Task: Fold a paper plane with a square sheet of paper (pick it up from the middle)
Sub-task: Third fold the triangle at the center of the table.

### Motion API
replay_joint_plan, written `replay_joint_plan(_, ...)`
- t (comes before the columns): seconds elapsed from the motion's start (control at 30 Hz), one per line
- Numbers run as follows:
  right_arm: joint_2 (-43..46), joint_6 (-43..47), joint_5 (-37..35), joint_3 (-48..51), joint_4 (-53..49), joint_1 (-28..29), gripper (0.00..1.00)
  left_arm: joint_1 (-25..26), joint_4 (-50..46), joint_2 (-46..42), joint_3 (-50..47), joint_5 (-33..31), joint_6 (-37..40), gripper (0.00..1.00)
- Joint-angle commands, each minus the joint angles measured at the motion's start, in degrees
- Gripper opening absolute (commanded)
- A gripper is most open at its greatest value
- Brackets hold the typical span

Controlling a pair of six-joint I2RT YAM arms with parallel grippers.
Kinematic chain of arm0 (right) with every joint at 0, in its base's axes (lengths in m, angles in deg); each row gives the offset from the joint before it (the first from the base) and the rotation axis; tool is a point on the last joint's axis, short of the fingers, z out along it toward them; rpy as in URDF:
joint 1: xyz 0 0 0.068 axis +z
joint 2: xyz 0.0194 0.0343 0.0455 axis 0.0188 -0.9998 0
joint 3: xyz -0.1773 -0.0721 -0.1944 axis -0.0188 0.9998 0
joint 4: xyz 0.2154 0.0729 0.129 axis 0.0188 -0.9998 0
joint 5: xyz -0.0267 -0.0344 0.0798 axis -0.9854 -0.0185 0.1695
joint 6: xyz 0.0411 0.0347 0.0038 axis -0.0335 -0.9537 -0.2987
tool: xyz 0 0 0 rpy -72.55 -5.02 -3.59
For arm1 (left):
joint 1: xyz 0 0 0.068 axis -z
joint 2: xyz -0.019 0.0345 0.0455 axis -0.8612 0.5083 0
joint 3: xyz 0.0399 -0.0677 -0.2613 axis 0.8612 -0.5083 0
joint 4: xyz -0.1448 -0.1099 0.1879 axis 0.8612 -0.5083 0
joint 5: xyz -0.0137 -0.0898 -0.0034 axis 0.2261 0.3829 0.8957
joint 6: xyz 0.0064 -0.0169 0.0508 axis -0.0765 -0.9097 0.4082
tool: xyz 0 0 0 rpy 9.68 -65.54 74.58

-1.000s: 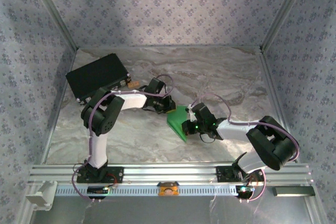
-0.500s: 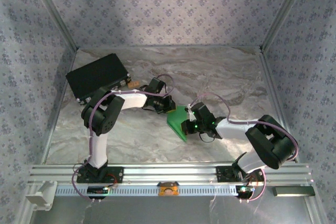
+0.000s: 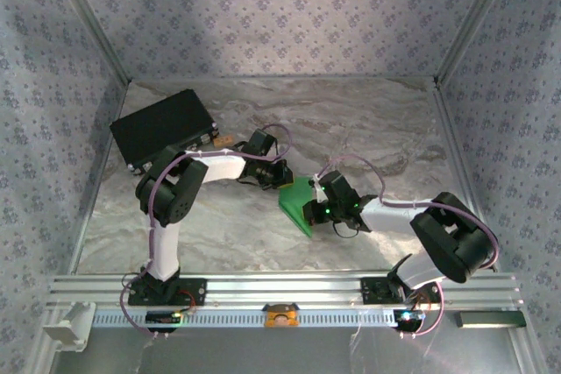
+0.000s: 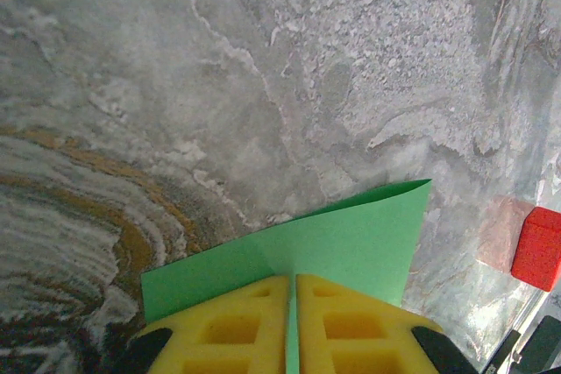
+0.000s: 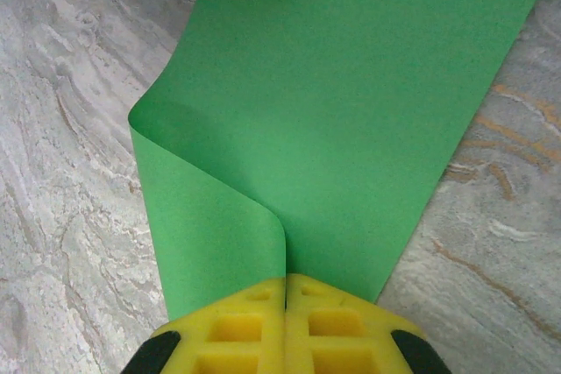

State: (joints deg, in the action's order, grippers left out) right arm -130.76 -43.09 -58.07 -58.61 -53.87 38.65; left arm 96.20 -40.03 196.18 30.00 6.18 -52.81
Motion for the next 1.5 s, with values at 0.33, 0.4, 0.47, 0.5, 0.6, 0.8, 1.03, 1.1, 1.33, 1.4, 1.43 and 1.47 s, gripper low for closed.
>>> replay_joint_plan(0.33,1.3,-0.1,-1.0,-0.1,-1.8,0.3,0.00,0.5,-2.5,0.0,0.8,-0.8,1.0,0.10)
replay_joint_plan(0.4,1.0,-0.1,-1.1,-0.1,-1.4,0.3,0.00,0.5,-2.4,0.1,0.8,-0.8,1.0,0.11)
replay_joint_plan(0.47,0.6,0.0,-1.1,-0.3,-1.2,0.3,0.00,0.6,-2.4,0.2,0.8,-0.8,1.0,0.10)
replay_joint_plan(0.5,0.3,0.1,-1.1,-0.5,-1.4,0.3,0.00,0.6,-2.4,0.2,0.9,-0.8,1.0,0.11)
replay_joint_plan(0.6,0.1,0.2,-1.1,-0.6,-1.4,0.2,0.00,0.7,-2.4,0.2,0.7,-0.8,1.0,0.11)
replay_joint_plan(0.8,0.1,0.3,-1.1,-0.9,-1.4,-0.1,0.00,0.7,-2.3,0.2,0.6,-0.8,0.9,0.11)
replay_joint_plan(1.03,0.1,0.3,-1.1,-0.9,-1.2,-0.3,0.00,0.7,-2.1,0.3,0.5,-0.7,0.9,0.11)
replay_joint_plan(1.1,0.1,0.3,-1.0,-1.1,-1.0,-0.3,0.00,0.7,-2.1,0.4,0.6,-0.7,0.9,0.11)
replay_joint_plan(1.33,0.3,0.5,-0.7,-1.6,-1.4,-0.4,0.00,0.8,-1.8,0.4,0.4,-0.6,0.9,0.11)
replay_joint_plan(1.4,0.2,0.6,-0.7,-1.7,-1.5,-0.5,0.00,0.8,-1.7,0.4,0.4,-0.6,0.9,0.10)
replay_joint_plan(1.43,0.2,0.6,-0.7,-1.8,-1.5,-0.5,0.00,0.9,-1.7,0.4,0.4,-0.6,0.8,0.10)
replay_joint_plan(1.47,0.3,0.6,-0.7,-1.6,-1.4,-0.5,0.00,0.9,-1.7,0.4,0.4,-0.6,0.8,0.10)
